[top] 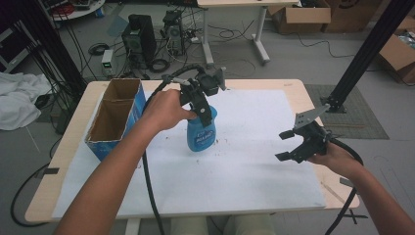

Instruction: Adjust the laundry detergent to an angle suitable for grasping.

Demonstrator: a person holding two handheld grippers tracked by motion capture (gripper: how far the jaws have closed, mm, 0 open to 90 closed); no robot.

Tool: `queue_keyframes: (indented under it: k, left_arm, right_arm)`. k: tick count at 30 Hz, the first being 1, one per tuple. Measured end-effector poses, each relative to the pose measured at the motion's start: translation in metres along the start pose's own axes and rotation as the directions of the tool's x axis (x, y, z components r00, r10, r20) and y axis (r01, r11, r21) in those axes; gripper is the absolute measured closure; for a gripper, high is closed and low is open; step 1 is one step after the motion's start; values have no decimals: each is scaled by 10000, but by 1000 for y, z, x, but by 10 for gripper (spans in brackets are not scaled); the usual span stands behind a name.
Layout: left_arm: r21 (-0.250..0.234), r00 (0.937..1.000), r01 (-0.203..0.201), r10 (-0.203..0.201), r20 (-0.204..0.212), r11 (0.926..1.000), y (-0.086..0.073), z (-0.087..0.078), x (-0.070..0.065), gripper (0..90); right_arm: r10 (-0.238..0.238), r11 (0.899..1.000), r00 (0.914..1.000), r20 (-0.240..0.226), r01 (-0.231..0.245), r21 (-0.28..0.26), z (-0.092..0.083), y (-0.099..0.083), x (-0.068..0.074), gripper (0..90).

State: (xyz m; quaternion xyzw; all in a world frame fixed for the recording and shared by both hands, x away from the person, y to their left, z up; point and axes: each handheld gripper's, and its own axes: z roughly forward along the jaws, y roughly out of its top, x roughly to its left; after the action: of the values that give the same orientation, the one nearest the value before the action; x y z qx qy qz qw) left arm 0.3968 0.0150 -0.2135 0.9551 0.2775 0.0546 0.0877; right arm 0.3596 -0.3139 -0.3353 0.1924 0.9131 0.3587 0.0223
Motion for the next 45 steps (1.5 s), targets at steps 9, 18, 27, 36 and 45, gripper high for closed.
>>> queue_keyframes:
  k: [9,18,27,36,45]
  left_arm:
    - [-33,9858,1627,-1627,-412,9867,-2,-7,16,381]
    - [-151,9518,3017,-3020,-539,9533,-6,-17,30,382]
    - [-201,8997,4324,-4328,-570,9015,-9,-29,44,382]
    - [-408,8474,5253,-5269,-662,8499,-13,-49,58,382]
    - [-747,7822,6125,-6170,-868,7870,-21,-73,71,382]
  right_arm:
    - [-137,9822,9991,406,58,1879,-16,2,0,162]
    - [-83,9694,9983,583,-63,2456,-27,1,-1,162]
    - [-221,9648,9982,563,65,2630,-29,5,0,159]
    - [-305,9637,9982,512,158,2667,-30,8,-3,159]
    - [-316,9623,9984,460,179,2713,-29,6,-5,159]
